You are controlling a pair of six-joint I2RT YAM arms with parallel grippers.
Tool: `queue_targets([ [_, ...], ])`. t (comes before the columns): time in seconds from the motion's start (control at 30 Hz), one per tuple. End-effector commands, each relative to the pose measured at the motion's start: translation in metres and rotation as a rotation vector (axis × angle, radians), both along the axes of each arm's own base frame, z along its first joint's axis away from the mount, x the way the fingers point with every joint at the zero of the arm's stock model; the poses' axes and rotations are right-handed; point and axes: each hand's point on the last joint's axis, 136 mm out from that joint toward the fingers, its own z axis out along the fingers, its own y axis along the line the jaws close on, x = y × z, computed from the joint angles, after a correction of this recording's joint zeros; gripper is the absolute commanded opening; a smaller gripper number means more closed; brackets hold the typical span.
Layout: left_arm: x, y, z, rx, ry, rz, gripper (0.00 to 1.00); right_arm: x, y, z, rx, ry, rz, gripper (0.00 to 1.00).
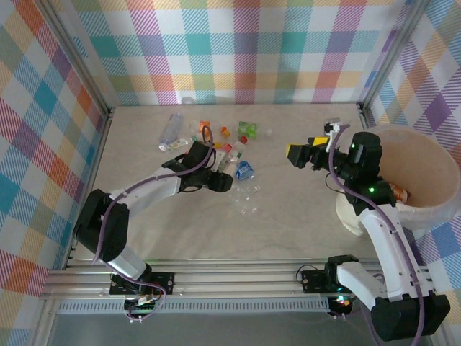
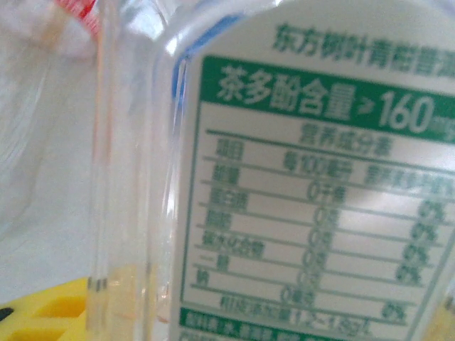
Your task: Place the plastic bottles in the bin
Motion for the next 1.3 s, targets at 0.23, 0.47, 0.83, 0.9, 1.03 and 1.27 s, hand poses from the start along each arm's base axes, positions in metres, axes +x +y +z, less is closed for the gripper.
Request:
queue_targets([
  [0.23,0.001,-0.051,0.121,-0.192,-0.312,-0.025,0.49,0.002,0.042,0.004,0.199,0.115,0.085,1.00],
  [0.47,-0.010,-0.062,0.166,-0.217,-0.451,-0.059,0.49,-0.004,0.072,0.004,0.252,0.145,0.209,1.00],
  [0.83,-0.039,-0.088,0.200,-0.254,-0.574,-0.143,0.48,-0.019,0.110,0.025,0.267,-0.025,0.361,1.00],
  [0.9,-0.041,-0.090,0.202,-0.267,-0.578,-0.144,0.48,-0.018,0.112,0.023,0.252,-0.025,0.353,1.00],
  [1.03,-0.044,-0.094,0.212,-0.318,-0.596,-0.143,0.48,-0.015,0.115,0.014,0.235,0.000,0.345,0.97],
  [1.27,-0.051,-0.103,0.217,-0.374,-0.596,-0.174,0.48,-0.009,0.117,0.012,0.263,0.007,0.324,0.76],
])
